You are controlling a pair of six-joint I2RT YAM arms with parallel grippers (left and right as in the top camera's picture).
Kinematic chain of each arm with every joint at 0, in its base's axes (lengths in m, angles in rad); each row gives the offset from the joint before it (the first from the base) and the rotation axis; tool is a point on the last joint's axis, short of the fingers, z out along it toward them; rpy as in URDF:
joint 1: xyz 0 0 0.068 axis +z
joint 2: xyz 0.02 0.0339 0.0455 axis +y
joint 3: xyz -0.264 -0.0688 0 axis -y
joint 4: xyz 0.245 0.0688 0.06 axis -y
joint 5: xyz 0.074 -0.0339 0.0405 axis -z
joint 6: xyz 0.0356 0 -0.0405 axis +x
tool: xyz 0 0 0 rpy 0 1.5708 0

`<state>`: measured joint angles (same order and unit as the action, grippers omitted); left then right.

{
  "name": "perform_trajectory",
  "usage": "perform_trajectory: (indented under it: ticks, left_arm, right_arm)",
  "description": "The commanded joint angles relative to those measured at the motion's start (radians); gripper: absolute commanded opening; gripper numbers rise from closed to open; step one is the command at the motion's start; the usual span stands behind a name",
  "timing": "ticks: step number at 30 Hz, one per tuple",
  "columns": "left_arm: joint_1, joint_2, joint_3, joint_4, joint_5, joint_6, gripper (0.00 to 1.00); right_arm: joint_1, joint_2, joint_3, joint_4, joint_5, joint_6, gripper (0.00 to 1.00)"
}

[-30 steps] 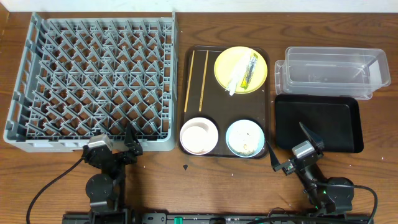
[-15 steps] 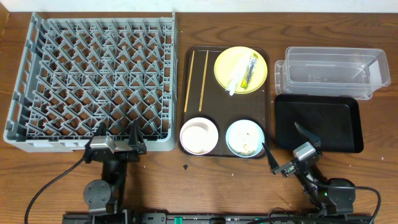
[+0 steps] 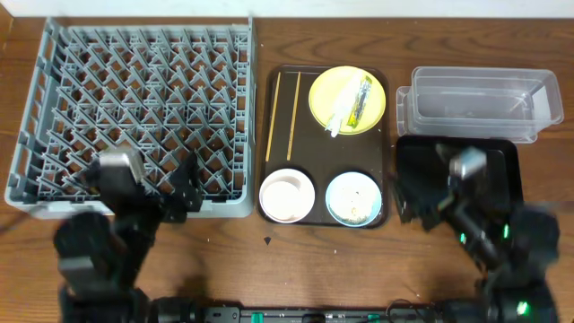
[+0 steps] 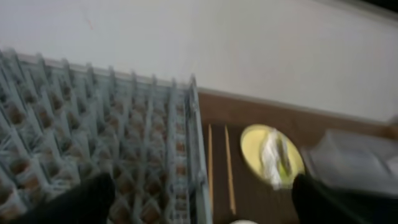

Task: Sort waste into correct bins and load items into the dishwasher
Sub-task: 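Reach right gripper to the snack wrapper on the yellow plate and grasp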

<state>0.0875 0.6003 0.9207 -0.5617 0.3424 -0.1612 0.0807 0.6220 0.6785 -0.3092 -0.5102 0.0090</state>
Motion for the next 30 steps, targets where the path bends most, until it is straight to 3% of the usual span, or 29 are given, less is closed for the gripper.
perform_trajectory:
  ticks: [1, 7, 10, 13, 15, 22, 25, 30]
  left_arm:
    - [-0.006, 0.15, 0.17, -0.135, 0.062, -0.009, 0.92]
    - [-0.006, 0.249, 0.25, -0.212, 0.065, -0.009, 0.92]
    - [-0.006, 0.251, 0.25, -0.216, 0.07, -0.009, 0.92]
    - [-0.006, 0.251, 0.25, -0.232, 0.069, -0.009, 0.92]
    - [-0.006, 0.252, 0.25, -0.247, 0.069, -0.009, 0.92]
    - [-0.006, 0.254, 0.25, -0.254, 0.069, -0.009, 0.92]
    - [-0.006, 0.254, 0.249, -0.254, 0.069, -0.009, 0.92]
    - [-0.006, 0.254, 0.249, -0.254, 0.069, -0.009, 0.92]
  right_arm:
    - [-0.007, 0.228, 0.231, -0.152, -0.03, -0.042, 0.99]
    - [0.016, 0.615, 0.645, -0.476, -0.103, -0.034, 0.99]
    - [0.016, 0.735, 0.736, -0.524, -0.225, 0.026, 0.99]
    - [0.027, 0.811, 0.742, -0.412, -0.336, 0.077, 0.99]
    - [0.055, 0.866, 0.766, -0.402, -0.235, 0.137, 0.96]
    - [0.221, 1.105, 0.919, -0.512, 0.435, 0.232, 0.77]
    - [0.262, 1.194, 0.922, -0.47, 0.634, 0.312, 0.6]
    - [0.27, 1.322, 0.921, -0.431, 0.716, 0.39, 0.57]
